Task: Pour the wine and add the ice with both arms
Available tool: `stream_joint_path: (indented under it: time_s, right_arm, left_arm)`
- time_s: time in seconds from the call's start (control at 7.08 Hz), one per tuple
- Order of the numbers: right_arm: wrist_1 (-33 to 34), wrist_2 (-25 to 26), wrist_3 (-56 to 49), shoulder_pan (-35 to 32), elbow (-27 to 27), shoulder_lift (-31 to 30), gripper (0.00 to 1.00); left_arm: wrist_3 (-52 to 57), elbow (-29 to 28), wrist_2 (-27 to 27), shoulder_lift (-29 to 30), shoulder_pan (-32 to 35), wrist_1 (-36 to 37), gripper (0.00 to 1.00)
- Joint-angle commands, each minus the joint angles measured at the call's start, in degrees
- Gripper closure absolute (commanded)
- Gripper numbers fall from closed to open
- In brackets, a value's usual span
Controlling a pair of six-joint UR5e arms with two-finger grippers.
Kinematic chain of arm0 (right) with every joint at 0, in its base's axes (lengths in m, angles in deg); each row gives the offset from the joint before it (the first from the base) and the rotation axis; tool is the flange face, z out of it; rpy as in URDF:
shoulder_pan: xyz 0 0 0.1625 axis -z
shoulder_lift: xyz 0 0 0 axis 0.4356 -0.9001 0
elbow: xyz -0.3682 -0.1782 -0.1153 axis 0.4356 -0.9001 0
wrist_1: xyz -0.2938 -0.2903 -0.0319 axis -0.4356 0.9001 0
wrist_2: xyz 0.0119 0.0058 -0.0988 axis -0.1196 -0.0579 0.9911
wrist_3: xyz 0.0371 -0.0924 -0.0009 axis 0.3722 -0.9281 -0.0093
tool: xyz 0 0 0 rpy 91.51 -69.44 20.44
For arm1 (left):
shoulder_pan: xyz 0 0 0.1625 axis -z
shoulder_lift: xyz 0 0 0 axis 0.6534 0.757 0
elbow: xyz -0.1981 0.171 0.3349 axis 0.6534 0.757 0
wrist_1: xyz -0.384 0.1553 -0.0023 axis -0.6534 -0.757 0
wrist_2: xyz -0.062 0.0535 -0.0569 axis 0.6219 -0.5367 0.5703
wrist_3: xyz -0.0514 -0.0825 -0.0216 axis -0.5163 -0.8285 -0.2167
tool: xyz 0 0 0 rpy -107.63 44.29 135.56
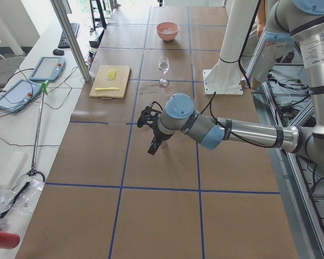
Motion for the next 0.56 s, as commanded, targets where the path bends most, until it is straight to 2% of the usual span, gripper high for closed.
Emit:
stream_joint_path:
  time_s: [0.0,0.14,0.28,0.42]
  right_arm:
    - [-0.25,6.67,-1.61,0.06,0.19,-0.23,0.0]
    - [-0.16,6.38,-1.7,-0.12,2.37,-0.48,0.0]
    - [0.36,5.33,-1.7,-0.29,5.96,-3.01,0.0]
    - [0.45,5.67,-1.79,-0.29,6.51,-3.47,0.0]
  left_arm:
    - [1.48,-3.87,-0.72,-0.89,0.46,-0.84,0.0]
    - [1.4,-4.16,-0.72,-6.56,0.65,-11.48,0.0]
    - [1.22,-12.0,-2.2,-8.36,0.65,-27.85,0.0]
    - [1.14,-17.12,-1.95,-8.2,0.65,-33.76,0.0]
